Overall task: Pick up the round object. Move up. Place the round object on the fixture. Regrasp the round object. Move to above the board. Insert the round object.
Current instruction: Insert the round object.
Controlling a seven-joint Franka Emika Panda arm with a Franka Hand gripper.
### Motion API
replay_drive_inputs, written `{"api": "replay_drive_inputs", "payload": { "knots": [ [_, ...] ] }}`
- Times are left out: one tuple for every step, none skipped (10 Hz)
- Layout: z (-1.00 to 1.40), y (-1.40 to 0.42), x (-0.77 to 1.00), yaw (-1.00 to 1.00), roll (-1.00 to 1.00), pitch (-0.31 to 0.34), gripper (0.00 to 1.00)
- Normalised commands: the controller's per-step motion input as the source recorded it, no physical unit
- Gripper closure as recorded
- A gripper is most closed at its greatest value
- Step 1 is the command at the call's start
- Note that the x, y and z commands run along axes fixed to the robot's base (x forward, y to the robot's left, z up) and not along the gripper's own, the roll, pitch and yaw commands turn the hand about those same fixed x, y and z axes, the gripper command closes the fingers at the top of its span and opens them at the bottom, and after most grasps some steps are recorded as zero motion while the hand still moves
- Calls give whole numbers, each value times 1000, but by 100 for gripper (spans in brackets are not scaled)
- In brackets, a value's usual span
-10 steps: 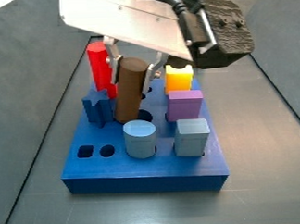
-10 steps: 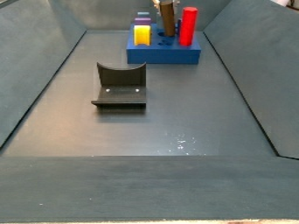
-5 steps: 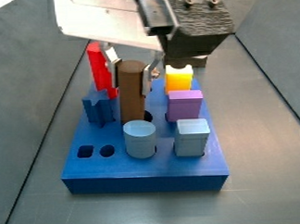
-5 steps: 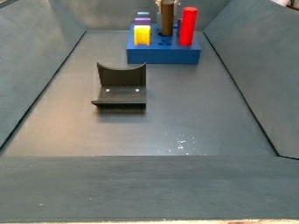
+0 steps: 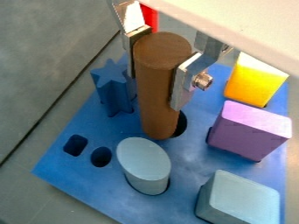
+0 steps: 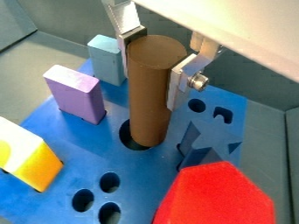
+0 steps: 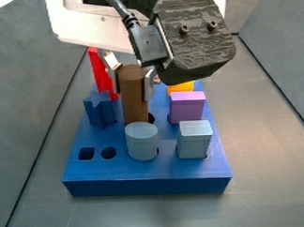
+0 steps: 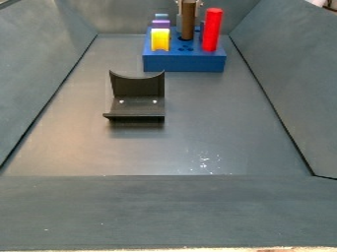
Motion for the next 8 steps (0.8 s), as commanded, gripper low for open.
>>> {"api": "replay_drive_inputs", "payload": {
  "knots": [
    [-80,257,191,-197,-71,0,100],
    [-129,251,77,-186,-149,0,100],
    [-154,317,0,-183,-223,0,100],
    [-274,143,0,-120,-169,-117,100],
    [-509,-6,0,-37,-94,-143,100],
    [-589,-186,0,-109,-140,-117,100],
    [-597,-320,14,-234,-166,-131,100],
    [-474,-386,20,-231,-177,-114,100]
  ]
}}
